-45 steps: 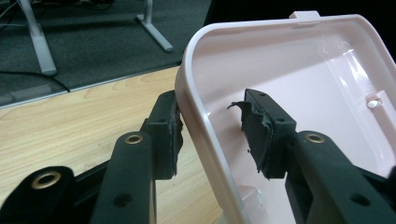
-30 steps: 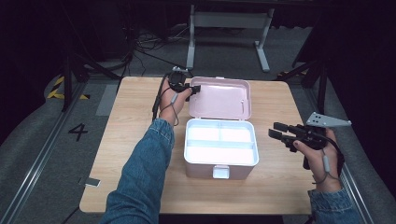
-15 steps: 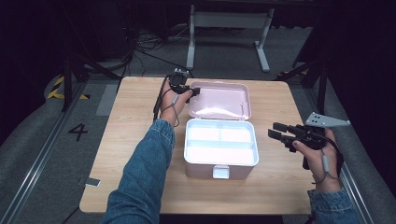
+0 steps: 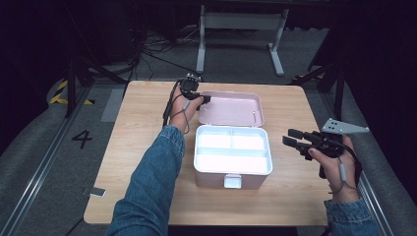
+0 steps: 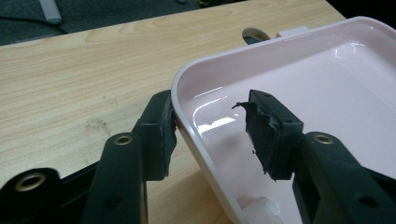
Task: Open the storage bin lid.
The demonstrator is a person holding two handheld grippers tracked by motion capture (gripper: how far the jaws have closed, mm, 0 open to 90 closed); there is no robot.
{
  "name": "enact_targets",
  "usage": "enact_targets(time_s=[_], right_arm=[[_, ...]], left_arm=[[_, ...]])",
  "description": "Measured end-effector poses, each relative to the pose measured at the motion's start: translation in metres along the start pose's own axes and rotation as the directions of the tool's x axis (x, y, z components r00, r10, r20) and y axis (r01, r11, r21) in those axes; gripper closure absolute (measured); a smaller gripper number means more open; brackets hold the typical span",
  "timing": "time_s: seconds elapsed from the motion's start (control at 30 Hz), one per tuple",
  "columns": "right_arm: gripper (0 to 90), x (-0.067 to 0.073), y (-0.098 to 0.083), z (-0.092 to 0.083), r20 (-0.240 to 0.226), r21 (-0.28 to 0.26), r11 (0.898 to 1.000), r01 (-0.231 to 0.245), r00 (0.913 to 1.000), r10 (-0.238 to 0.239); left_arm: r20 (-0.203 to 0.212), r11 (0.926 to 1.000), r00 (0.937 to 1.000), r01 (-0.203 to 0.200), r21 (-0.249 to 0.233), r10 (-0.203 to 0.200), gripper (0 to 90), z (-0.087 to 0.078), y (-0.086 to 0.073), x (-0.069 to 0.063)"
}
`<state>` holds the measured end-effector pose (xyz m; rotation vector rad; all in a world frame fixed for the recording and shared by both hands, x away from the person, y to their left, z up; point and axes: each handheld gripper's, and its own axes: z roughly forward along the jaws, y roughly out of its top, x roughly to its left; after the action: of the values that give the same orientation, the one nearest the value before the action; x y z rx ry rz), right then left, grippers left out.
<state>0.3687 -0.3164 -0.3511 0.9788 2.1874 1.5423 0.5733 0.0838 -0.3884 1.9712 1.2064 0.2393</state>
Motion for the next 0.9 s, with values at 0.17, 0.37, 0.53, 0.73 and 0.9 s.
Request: enact_targets(time_s=[0.17, 0.37, 0.53, 0.73, 0.9], right_arm=[[58.0, -0.002, 0.003, 0.001, 0.0, -0.008, 1.0, 0.004, 1.0, -0.004], [56.5, -0.005, 0.012, 0.016, -0.014, 0.002, 0.999, 0.033, 0.9994, -0.033], [56.2, -0.006, 0.021, 0.028, -0.032, 0.005, 0.999, 0.045, 0.9985, -0.045], [55.1, -0.009, 0.028, 0.034, -0.04, -0.002, 0.999, 0.047, 0.9981, -0.047], [53.5, -0.014, 0.029, 0.034, -0.032, 0.003, 0.999, 0.036, 0.9989, -0.036]], left_arm=[[-0.001, 0.9989, 0.9989, -0.047, -0.005, 0.047, 40.8, -0.004, -0.002, -0.002], [-0.029, 0.9933, 0.9944, -0.103, -0.051, 0.102, 33.1, -0.031, -0.002, -0.004], [0.002, 0.9827, 0.9878, -0.155, -0.102, 0.156, 32.9, -0.068, -0.003, -0.011], [0.039, 0.9637, 0.9739, -0.215, -0.158, 0.224, 31.8, -0.113, -0.01, -0.028], [0.059, 0.9489, 0.964, -0.243, -0.201, 0.259, 30.7, -0.146, -0.023, -0.04]])
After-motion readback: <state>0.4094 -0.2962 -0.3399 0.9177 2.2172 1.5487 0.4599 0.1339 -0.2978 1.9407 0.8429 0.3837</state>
